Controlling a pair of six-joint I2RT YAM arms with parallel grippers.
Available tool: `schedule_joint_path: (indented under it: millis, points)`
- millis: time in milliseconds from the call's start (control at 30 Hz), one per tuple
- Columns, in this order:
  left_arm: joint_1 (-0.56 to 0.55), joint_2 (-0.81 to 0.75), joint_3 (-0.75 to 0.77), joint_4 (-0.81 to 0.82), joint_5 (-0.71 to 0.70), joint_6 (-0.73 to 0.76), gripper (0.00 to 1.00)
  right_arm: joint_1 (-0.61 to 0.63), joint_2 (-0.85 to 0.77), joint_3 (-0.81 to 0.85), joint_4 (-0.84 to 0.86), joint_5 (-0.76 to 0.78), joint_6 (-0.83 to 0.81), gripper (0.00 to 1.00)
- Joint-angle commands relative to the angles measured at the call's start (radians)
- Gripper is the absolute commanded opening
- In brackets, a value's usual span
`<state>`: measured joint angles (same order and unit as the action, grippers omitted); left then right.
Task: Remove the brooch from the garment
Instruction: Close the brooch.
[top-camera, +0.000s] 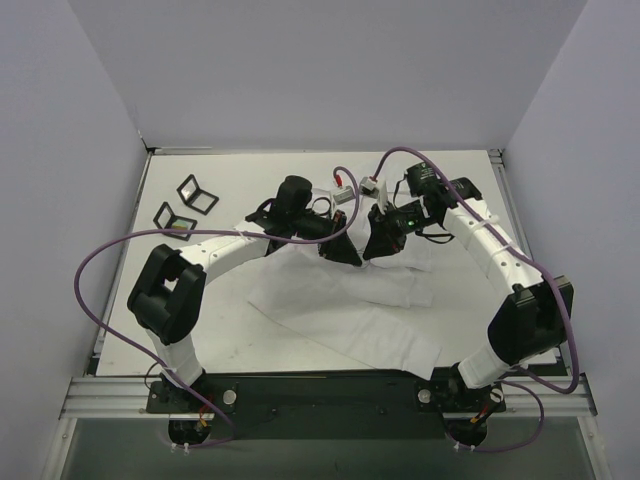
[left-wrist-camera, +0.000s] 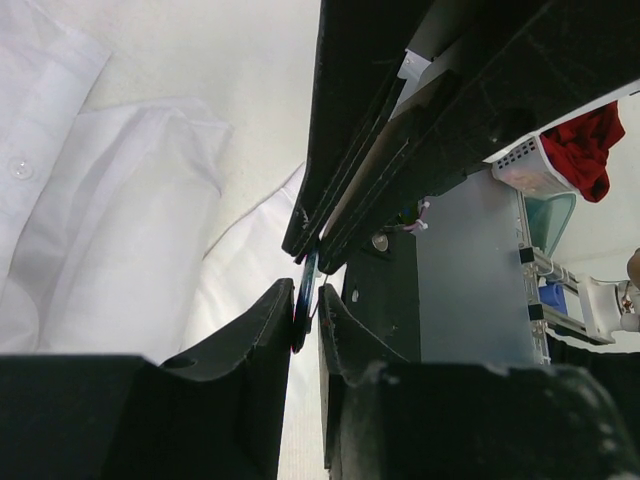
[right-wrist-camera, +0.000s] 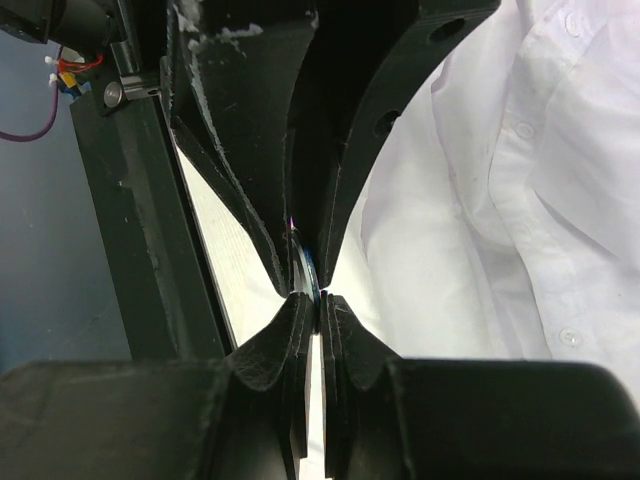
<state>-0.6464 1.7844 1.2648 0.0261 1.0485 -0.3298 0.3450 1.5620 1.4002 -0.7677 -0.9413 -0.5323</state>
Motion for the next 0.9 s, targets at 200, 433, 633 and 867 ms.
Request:
schedule_joint_path:
  millis: [200,433,633,867]
  points:
    - [-0.009,-0.020,0.036,0.086,0.010,-0.029,0.25,0.022,-0.036,0.005,0.001,-0.042,-0.015,0.00]
    - [-0.004,-0.020,0.016,0.127,0.005,-0.070,0.19,0.022,-0.034,0.002,0.001,-0.045,-0.015,0.00]
    - [0.002,-0.019,0.005,0.179,0.025,-0.112,0.25,0.022,-0.034,0.003,0.002,-0.047,-0.015,0.00]
    - [0.007,-0.022,0.001,0.192,0.018,-0.121,0.29,0.022,-0.034,0.003,0.001,-0.047,-0.014,0.00]
